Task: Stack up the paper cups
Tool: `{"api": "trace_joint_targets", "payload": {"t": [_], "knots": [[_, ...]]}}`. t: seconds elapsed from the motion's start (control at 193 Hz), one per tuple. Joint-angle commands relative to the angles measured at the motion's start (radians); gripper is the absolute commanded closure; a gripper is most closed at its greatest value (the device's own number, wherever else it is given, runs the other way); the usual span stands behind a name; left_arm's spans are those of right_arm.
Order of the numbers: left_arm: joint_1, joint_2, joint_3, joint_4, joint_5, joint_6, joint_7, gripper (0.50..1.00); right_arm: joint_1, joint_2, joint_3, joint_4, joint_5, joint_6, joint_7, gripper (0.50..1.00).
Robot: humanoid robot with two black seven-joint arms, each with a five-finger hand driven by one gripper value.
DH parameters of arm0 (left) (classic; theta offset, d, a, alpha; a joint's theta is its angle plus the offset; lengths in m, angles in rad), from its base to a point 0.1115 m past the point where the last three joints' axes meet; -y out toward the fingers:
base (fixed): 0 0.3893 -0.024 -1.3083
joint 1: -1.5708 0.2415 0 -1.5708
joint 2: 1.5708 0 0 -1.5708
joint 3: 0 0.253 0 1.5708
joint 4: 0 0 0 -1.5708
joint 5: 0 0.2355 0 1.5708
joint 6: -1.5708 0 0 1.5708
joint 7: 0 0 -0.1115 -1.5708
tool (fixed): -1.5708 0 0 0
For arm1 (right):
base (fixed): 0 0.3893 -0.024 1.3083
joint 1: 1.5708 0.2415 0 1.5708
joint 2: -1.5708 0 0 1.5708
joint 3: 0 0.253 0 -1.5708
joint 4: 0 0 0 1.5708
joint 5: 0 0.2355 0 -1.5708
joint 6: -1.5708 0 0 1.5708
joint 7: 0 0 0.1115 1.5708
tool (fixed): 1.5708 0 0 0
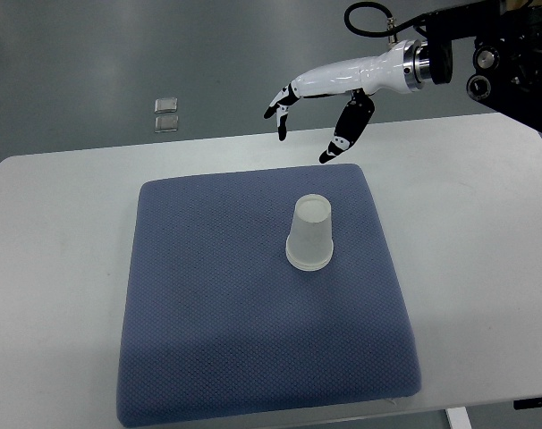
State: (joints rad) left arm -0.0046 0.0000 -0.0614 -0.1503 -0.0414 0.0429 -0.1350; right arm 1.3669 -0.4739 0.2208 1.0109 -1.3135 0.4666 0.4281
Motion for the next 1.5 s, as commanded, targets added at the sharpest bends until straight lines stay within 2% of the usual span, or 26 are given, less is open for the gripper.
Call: {"api": "trace_joint_targets", "payload": {"t": [0.0,0.181,0.285,0.534,0.813,1.052,1.187,1.497], "knots": [[0.000,0.000,0.000,0.000,0.000,0.000,0.000,0.500,-0.054,0.034,0.052,-0.063,0.115,-0.013,0.000,0.603],[0.000,0.000,0.000,0.000,0.000,0.000,0.000,0.500,-0.137,0.092,0.086,-0.230,0.356,-0.112,0.004,0.603],[0.000,0.000,0.000,0.000,0.000,0.000,0.000,0.500,-0.173,0.147,0.103,-0.324,0.533,-0.138,0.011,0.603],[0.000,0.000,0.000,0.000,0.000,0.000,0.000,0.500,-0.284,0.182,0.178,-0.390,0.728,-0.264,0.014,0.603],[0.000,0.000,0.000,0.000,0.000,0.000,0.000,0.500,-0.427,0.259,0.284,-0.393,0.817,-0.362,0.011,0.603],[0.000,0.000,0.000,0.000,0.000,0.000,0.000,0.500,-0.463,0.308,0.315,-0.394,1.111,-0.394,0.001,0.597],[0.000,0.000,0.000,0.000,0.000,0.000,0.000,0.500,-0.462,0.337,0.316,-0.396,1.266,-0.471,0.011,0.587],[0.000,0.000,0.000,0.000,0.000,0.000,0.000,0.500,-0.463,0.344,0.318,-0.396,1.274,-0.482,0.015,0.587]]}}
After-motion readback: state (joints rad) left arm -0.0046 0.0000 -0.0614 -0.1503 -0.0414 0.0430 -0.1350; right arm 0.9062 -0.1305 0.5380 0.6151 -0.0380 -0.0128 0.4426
